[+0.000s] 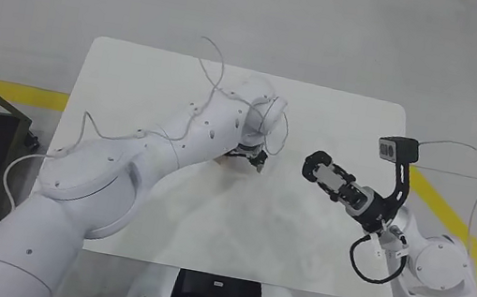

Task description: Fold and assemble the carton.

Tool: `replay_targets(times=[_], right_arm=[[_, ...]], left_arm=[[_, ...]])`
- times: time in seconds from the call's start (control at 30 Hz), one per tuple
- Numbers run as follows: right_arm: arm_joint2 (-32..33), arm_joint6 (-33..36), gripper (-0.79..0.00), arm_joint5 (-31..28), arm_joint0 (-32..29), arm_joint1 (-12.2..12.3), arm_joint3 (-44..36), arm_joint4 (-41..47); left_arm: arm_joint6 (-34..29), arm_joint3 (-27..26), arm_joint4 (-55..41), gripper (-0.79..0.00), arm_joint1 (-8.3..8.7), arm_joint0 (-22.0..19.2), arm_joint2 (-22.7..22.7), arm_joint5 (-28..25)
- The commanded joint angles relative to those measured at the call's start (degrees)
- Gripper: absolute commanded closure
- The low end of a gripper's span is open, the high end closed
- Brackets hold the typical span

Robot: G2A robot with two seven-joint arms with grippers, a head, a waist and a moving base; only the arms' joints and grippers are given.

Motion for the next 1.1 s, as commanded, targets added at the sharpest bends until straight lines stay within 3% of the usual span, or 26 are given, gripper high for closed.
replay_targets(times=[0.0, 0.23, 0.4, 0.67, 1.07], right_arm=[[-0.22, 0.09, -0.785, 0.1, 0.22, 0.01, -0.01, 0.05], [-1.34, 0.28, -0.785, 0.32, 0.98, 0.01, 0.25, -0.05], [-2.51, 0.25, -0.785, 0.29, 1.7, -0.06, 0.42, 0.01], [-3.9, 0.14, -0.785, 0.36, 2.86, -0.16, 0.89, 0.45], [-5.36, -0.33, -0.785, 0.14, 3.34, -0.25, 1.46, 0.92]], left_arm=[[-0.28, -0.44, -0.45, -0.785, 0.78, 0.06, -1.31, 0.11], [-0.53, -2.69, -0.99, -0.785, 4.12, 1.75, -4.56, 0.04], [0.23, -7.69, -2.92, -0.785, 7.63, 2.61, -9.33, 0.8], [0.26, -18.61, -3.46, -0.785, 14.84, 5.37, -15.62, 0.84], [3.09, -41.77, -12.57, -0.785, 27.08, 13.26, -29.13, 3.67]])
